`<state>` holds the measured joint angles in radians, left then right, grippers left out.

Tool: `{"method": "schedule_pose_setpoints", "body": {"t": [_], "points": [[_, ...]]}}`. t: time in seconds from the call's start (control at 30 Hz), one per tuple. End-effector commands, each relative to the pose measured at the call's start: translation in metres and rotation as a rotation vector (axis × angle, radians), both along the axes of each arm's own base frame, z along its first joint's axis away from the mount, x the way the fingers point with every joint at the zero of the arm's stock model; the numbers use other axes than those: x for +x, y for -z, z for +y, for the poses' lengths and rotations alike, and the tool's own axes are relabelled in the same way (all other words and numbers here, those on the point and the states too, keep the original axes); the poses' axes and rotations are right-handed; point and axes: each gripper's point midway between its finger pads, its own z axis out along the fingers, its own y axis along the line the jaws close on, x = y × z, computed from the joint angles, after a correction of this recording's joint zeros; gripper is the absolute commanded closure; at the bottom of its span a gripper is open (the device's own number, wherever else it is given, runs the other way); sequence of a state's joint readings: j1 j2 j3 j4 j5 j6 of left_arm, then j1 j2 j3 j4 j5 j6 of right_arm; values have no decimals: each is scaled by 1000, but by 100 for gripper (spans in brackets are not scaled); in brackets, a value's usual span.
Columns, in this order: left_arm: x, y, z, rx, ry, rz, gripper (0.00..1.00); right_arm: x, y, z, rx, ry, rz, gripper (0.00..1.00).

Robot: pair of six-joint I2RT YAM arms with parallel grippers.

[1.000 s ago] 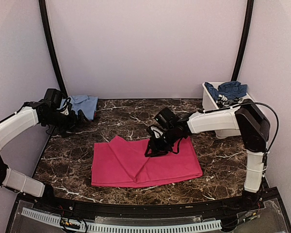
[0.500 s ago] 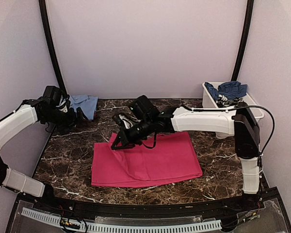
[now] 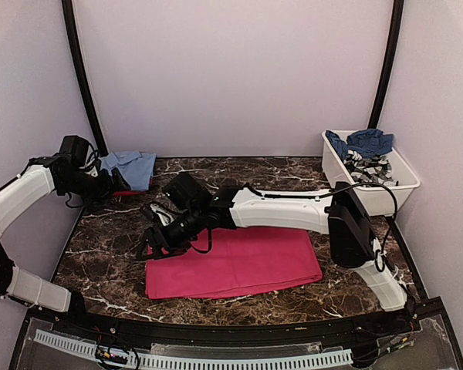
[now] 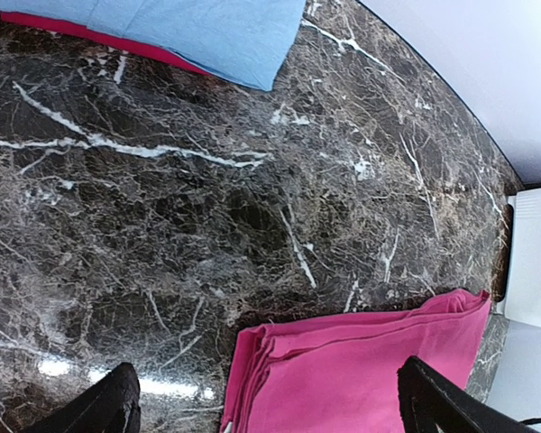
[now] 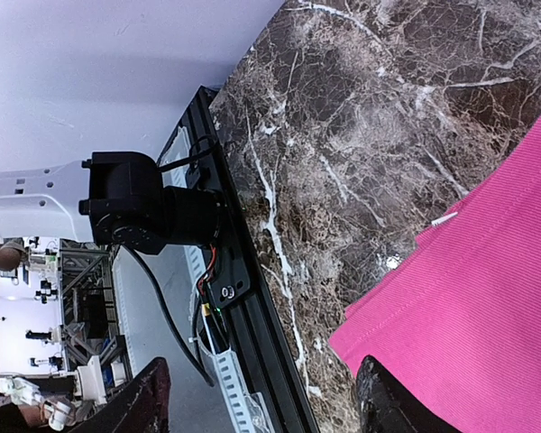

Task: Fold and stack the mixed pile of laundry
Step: Fold the 1/3-rectangle-folded trousers at the center of the board, then pick up the 1/2-rectangle-folded trousers from the center of the board.

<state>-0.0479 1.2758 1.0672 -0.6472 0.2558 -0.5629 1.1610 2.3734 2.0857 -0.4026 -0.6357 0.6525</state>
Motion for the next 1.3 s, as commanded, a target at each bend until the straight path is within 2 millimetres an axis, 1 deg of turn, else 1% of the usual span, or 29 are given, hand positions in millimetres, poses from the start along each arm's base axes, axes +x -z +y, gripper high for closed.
{"method": "schedule_pose_setpoints", "body": {"t": [0.0,0.07,0.1,0.13,0.17,0.23,0.27,0.3,0.33,0.37,0.4,0.43,0.47,0.5,0.6,0.7,0.77,0.8,0.83,0.9,0.93,1.0,1.07,1.1,1.13,1.17,1.2,1.23,1.27], "points": [[-5,-14,-26,-103,111,-51,1,11,-58,-18,85,24,-121,28],[-7,-15,-47,-100,195,-74,1,26,-68,-52,76,95,-170,20],[-11,-14,-63,-81,259,-74,1,35,-64,-73,58,137,-173,18],[-12,-11,-70,-70,286,-68,1,44,-64,-95,43,179,-171,17],[-16,-12,-85,-69,349,-79,1,59,-64,-125,26,238,-166,17],[-28,-6,-114,-119,456,-70,1,78,-44,-177,-46,333,-148,16],[-32,1,-123,-124,486,-49,1,86,-33,-202,-78,381,-141,17],[-43,8,-139,-119,548,-31,2,92,-26,-225,-107,426,-138,18],[-48,21,-145,-104,573,8,3,98,-17,-249,-140,474,-136,18],[-59,30,-156,-76,617,39,4,103,-11,-269,-165,516,-142,18],[-65,42,-160,-62,634,78,5,107,-5,-289,-193,555,-143,19],[-73,49,-169,-58,662,98,8,112,3,-308,-226,596,-138,20],[-78,63,-171,-57,668,141,12,116,8,-323,-248,628,-132,22],[-82,67,-177,-72,670,157,14,118,17,-337,-273,653,-122,23],[-86,97,-177,-72,641,240,21,123,45,-374,-372,735,-91,24],[-82,123,-166,-6,577,322,22,123,68,-394,-431,781,-45,22],[-76,143,-160,28,545,387,23,123,80,-400,-447,795,-23,21],[-69,144,-158,32,526,390,23,122,85,-400,-452,797,-7,21],[-65,154,-154,54,508,414,24,122,89,-401,-455,800,3,20],[-48,156,-147,65,468,412,24,119,97,-400,-456,794,28,20],[-40,157,-139,68,438,410,24,119,100,-398,-449,787,36,20],[-24,156,-132,59,402,395,24,117,101,-388,-399,758,56,26],[-11,148,-131,32,393,366,22,117,101,-378,-351,720,84,31],[-6,138,-131,30,390,337,20,117,102,-374,-338,712,94,33],[-4,127,-129,34,380,311,18,116,103,-372,-325,700,103,35],[-6,122,-127,28,364,306,14,114,103,-370,-314,694,111,36],[-7,107,-127,15,359,266,12,113,103,-368,-302,689,118,38],[-14,107,-124,10,347,277,9,112,104,-367,-286,684,125,42],[-17,98,-123,1,345,256,8,111,103,-365,-271,687,132,49]]}}
